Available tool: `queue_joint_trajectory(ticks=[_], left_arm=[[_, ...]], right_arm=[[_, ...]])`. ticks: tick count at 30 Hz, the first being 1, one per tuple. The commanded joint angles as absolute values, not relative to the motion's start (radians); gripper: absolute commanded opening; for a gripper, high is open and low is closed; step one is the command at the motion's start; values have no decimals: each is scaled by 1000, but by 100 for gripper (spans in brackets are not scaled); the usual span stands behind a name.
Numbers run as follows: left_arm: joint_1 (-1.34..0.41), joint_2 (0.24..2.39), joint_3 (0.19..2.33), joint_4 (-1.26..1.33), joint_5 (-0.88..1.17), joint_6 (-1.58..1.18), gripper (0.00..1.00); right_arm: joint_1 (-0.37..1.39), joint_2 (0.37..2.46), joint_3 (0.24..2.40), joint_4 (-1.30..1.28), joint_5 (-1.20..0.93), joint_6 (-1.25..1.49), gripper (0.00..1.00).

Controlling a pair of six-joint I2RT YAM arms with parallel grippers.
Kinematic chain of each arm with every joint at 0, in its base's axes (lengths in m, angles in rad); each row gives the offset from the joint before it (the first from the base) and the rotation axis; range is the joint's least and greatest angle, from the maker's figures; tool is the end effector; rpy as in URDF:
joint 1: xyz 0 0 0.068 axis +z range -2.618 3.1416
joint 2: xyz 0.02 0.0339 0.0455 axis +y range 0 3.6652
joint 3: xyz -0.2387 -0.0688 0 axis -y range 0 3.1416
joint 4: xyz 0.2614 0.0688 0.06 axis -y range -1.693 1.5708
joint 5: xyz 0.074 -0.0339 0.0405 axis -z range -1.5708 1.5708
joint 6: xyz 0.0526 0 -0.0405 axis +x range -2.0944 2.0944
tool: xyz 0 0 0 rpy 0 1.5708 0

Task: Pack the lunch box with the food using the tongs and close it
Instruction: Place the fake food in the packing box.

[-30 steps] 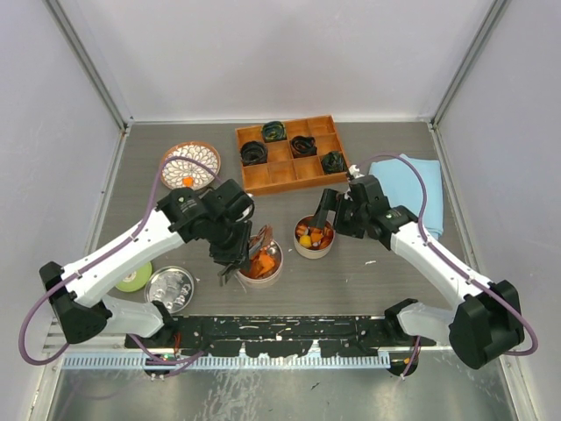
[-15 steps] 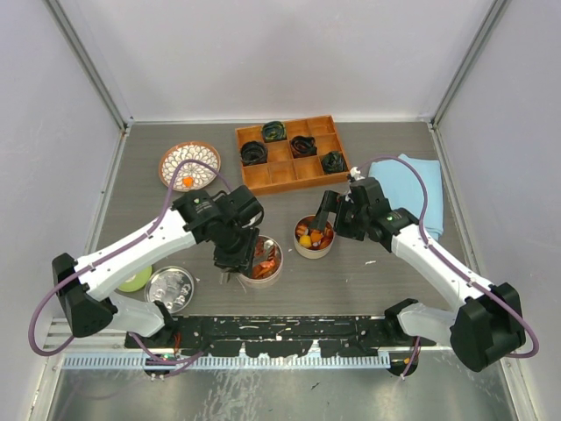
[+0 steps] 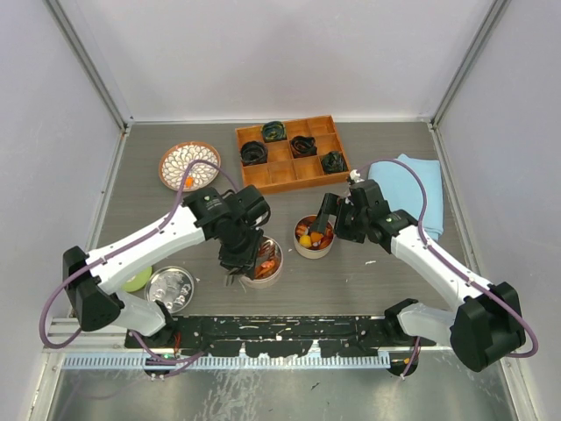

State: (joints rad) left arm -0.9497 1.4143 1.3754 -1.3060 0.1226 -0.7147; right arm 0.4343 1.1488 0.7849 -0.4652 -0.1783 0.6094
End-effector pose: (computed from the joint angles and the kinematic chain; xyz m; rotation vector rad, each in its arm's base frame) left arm 0.1546 -0.2271 0.2761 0.3794 3.0326 -0.3826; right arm 0.2436 0.1233 0.2016 0.1320 2.4978 0.6782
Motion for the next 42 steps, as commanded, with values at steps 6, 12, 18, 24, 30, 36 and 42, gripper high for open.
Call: queue_joint_trajectory(ticks=[6,12,18,24,30,36,42], left_arm=[[-967,1406,1446,-1340,243,-629,28],[-968,1363,1424,-1415,184,-626,38],[-960,1362,1500,-1403,93,-639,42],[-891,1376,1609,-1394,25,-623,39],[-655,1391,1648,-1361,29,-536,39],[-369,1491,1654,-1286,41,-417,41],[-162,1645,1718,-1245,67,-360,41]], right_arm=[[429,1134,790,-427,-178,621,100],[429,1138,791,-428,-180,623,100],[429,1136,794,-426,-189,627,100],[429,1117,795,-431,-181,627,100],[429,1105,807,-441,-175,628,100],[429,1112,847,-471,-170,609,100],[428,1121,899,-506,-149,577,100]])
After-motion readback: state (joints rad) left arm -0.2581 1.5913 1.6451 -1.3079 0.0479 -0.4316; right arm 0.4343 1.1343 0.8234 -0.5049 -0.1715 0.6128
